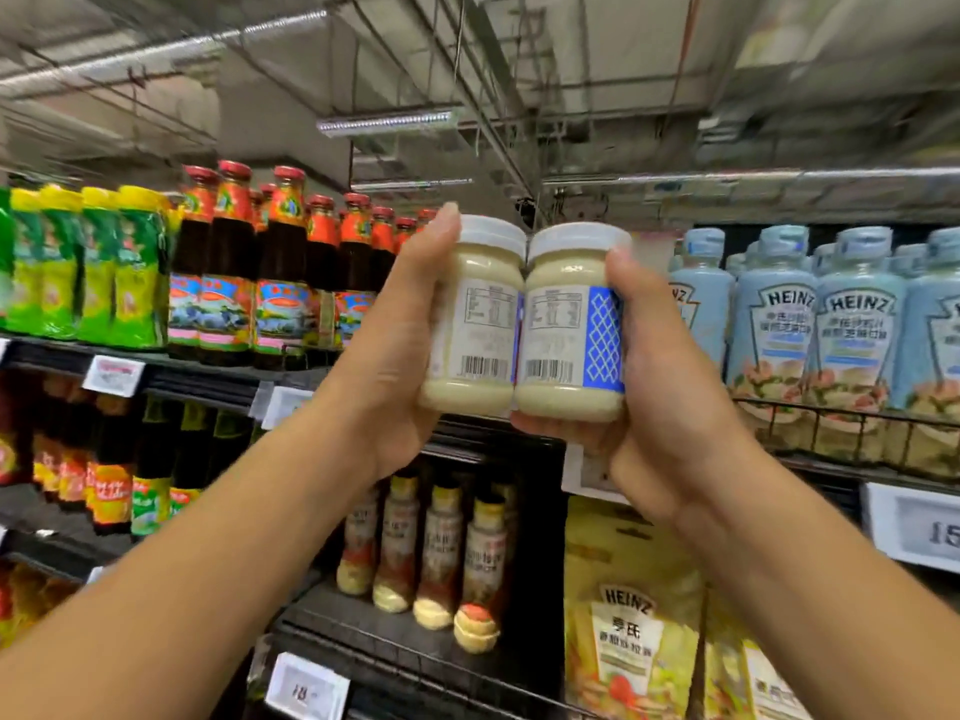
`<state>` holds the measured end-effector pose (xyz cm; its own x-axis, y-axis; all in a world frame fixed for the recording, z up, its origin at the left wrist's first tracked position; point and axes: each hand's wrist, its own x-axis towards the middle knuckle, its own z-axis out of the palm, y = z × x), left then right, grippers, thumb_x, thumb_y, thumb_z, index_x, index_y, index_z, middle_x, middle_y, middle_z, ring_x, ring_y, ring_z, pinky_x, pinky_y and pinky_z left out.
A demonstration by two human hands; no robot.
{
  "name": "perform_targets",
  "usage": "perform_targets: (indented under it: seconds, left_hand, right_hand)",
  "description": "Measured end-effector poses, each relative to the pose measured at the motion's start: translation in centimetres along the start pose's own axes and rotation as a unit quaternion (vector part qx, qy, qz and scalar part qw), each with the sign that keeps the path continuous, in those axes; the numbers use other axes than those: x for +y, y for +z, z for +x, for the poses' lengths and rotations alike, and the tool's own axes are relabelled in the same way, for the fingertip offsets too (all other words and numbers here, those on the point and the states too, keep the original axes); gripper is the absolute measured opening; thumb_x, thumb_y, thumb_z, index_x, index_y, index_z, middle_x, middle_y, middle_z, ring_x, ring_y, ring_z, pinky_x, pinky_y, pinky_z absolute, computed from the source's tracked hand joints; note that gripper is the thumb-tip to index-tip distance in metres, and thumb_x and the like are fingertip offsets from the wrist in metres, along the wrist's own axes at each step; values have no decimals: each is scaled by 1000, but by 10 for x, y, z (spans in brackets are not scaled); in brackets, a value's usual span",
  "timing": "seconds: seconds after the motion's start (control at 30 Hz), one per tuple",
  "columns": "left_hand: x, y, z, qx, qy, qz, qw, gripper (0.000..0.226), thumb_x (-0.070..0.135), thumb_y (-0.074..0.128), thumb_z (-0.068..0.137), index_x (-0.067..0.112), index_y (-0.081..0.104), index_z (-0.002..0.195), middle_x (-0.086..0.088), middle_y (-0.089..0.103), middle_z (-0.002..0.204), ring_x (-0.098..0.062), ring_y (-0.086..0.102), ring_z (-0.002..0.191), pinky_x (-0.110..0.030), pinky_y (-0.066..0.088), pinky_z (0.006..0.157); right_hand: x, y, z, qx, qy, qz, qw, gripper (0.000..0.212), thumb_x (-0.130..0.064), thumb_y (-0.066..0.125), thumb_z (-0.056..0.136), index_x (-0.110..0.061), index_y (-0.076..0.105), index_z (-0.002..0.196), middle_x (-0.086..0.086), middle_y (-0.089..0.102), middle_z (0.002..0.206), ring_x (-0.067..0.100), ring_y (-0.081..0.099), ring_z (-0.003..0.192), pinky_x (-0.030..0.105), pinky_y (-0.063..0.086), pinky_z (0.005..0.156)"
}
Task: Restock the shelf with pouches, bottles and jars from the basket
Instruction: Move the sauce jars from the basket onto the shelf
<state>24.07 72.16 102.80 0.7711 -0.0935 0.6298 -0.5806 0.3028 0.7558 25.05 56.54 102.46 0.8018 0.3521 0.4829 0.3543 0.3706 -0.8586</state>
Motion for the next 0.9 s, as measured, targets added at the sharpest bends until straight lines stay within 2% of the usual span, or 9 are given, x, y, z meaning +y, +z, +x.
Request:
perform_targets:
  seconds: [0.13, 0.2, 0.33, 0.5, 0.6, 0.7, 0.73, 0.8, 0.9]
  left_hand:
    - [9, -33, 33, -31, -7, 8, 999, 34, 52, 58, 84, 26, 77, 95, -3, 76, 100, -20, 74, 93, -35, 60, 73]
    - [13, -50, 48, -47, -14, 7, 999, 35, 49, 60, 84, 23, 75, 100, -5, 76, 101, -23, 74, 93, -35, 59, 71]
    - [19, -78, 75, -77, -21, 12, 997, 40, 49, 60, 83, 20, 73, 107, -12, 74, 113, -28, 72, 103, -39, 60, 81]
    - [17, -100, 103, -115, -48, 31, 992, 59, 51, 59, 83, 13, 63, 128, -13, 71, 121, -30, 68, 112, -39, 59, 85]
    - [12, -109, 118, -148, -61, 52, 986, 60, 51, 54, 86, 13, 61, 132, -12, 70, 124, -28, 67, 115, -41, 57, 92]
    - [4, -118, 132, -169, -65, 113, 977, 58, 53, 56, 87, 13, 64, 129, -8, 71, 122, -25, 68, 114, -43, 56, 95]
    - [1, -122, 136, -174, -59, 133, 974, 58, 53, 59, 86, 13, 65, 127, -7, 72, 121, -25, 68, 113, -42, 57, 93]
    - [-5, -130, 142, -189, -47, 164, 967, 55, 52, 64, 83, 14, 68, 124, -5, 73, 119, -24, 69, 112, -37, 57, 90]
    - [-13, -140, 147, -218, -47, 226, 948, 53, 50, 71, 78, 19, 70, 121, -2, 73, 119, -20, 68, 112, -29, 58, 84]
  right_hand:
    - [4, 18, 40, 10, -6, -23, 1000, 54, -62, 40, 96, -22, 70, 117, 8, 77, 108, 24, 73, 85, 37, 57, 60]
    - [6, 25, 58, 16, -14, -36, 999, 53, -62, 43, 94, -22, 71, 114, 8, 77, 108, 25, 73, 88, 37, 58, 63]
    - [10, 37, 86, 27, -26, -66, 997, 43, -52, 54, 89, -20, 72, 113, 10, 76, 110, 26, 72, 90, 38, 58, 67]
    - [12, 39, 112, 56, -37, -106, 992, 36, -45, 55, 94, -20, 72, 112, 5, 77, 106, 21, 72, 87, 39, 59, 71]
    - [11, 33, 125, 64, -28, -124, 990, 35, -43, 59, 94, -17, 71, 114, 1, 76, 98, 15, 72, 81, 32, 59, 62]
    - [13, 21, 135, 55, -14, -165, 985, 35, -39, 63, 93, -16, 71, 117, 3, 76, 111, 21, 74, 99, 40, 61, 74]
    - [13, 16, 137, 55, -9, -186, 981, 35, -39, 64, 93, -16, 72, 117, 4, 76, 111, 21, 74, 99, 40, 61, 75]
    - [14, 7, 140, 61, 4, -237, 970, 38, -44, 69, 87, -16, 75, 113, 3, 78, 105, 16, 76, 90, 32, 60, 69]
    - [14, -4, 146, 64, 34, -322, 944, 65, -56, 77, 64, -11, 75, 111, 4, 78, 102, 10, 72, 83, 30, 56, 72]
